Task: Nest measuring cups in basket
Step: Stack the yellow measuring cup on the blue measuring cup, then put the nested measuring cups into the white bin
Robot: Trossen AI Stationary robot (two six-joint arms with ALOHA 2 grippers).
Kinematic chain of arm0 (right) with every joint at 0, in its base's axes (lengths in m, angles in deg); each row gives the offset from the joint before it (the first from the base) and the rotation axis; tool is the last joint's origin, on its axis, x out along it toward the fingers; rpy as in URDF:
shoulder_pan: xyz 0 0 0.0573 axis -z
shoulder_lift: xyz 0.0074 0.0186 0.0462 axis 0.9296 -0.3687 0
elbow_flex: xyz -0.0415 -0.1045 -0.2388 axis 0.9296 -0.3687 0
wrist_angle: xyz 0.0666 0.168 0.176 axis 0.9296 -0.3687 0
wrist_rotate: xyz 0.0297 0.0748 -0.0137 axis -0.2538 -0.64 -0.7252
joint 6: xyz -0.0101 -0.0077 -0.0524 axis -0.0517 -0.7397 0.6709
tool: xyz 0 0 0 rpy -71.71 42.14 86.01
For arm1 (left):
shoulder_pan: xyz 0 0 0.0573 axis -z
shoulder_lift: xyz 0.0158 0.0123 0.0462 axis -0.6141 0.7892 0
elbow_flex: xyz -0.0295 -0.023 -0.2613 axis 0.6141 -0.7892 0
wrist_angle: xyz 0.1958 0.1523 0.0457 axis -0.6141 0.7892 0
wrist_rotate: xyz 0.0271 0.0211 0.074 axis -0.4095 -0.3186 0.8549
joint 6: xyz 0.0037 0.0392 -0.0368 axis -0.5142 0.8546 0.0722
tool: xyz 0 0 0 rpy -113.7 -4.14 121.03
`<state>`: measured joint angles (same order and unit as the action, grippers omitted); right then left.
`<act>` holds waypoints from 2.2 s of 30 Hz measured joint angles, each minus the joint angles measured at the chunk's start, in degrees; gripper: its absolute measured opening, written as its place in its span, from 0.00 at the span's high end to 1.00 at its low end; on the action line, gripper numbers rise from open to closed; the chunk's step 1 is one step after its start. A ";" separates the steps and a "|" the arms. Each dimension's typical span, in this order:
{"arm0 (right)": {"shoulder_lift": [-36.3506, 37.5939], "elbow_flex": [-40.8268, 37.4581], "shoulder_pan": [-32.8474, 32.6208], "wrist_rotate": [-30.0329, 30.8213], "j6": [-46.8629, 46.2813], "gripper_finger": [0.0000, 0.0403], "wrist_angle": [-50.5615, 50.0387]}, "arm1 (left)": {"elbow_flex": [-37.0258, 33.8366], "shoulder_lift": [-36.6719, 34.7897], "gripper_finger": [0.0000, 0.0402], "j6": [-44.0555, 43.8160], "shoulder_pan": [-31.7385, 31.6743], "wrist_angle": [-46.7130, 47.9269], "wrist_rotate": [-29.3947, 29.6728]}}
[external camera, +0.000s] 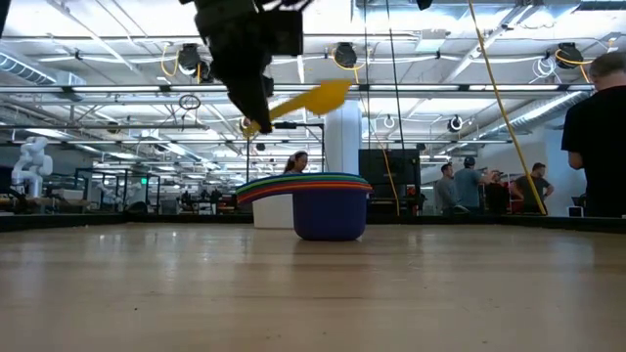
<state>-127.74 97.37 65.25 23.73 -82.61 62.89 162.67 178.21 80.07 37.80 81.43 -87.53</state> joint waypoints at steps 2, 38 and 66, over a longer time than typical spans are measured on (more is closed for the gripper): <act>0.00 0.00 0.00 0.00 -0.04 0.71 -0.13 | 0.99 2.15 0.65 0.54 -0.04 1.02 0.31; 0.00 0.00 0.00 -0.05 -0.94 0.71 -0.77 | 1.73 8.91 0.57 1.79 -0.65 0.89 -0.44; -0.02 0.02 -1.59 -0.37 -3.06 0.71 -4.98 | 9.98 13.01 0.04 3.49 2.69 10.00 9.36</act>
<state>-127.77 97.39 63.66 23.36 -85.67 57.90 172.65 191.22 83.57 40.49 91.43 -78.17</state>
